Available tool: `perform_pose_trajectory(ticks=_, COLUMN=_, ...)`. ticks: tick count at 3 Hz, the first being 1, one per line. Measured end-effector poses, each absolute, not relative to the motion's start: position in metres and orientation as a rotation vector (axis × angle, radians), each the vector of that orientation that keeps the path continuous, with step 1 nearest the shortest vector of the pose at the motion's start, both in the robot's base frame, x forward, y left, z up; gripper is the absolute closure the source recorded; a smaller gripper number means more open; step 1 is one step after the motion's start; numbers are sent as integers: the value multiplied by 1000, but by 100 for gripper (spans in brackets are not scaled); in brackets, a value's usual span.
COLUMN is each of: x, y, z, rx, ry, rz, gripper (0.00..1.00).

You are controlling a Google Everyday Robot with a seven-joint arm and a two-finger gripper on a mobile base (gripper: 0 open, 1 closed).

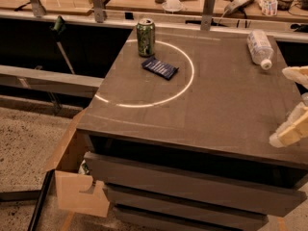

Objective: Move rxbar blueberry near blue plastic bottle

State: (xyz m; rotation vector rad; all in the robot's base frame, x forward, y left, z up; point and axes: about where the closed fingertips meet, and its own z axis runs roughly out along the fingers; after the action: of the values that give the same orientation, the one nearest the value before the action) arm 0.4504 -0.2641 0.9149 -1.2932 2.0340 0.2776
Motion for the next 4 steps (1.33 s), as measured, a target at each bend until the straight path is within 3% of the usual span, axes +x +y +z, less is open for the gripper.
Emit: perform_pose_trajectory(ticks=4, x=447, y=-253, z=923, rx=-1086, ry=1766, rz=490, gripper=0)
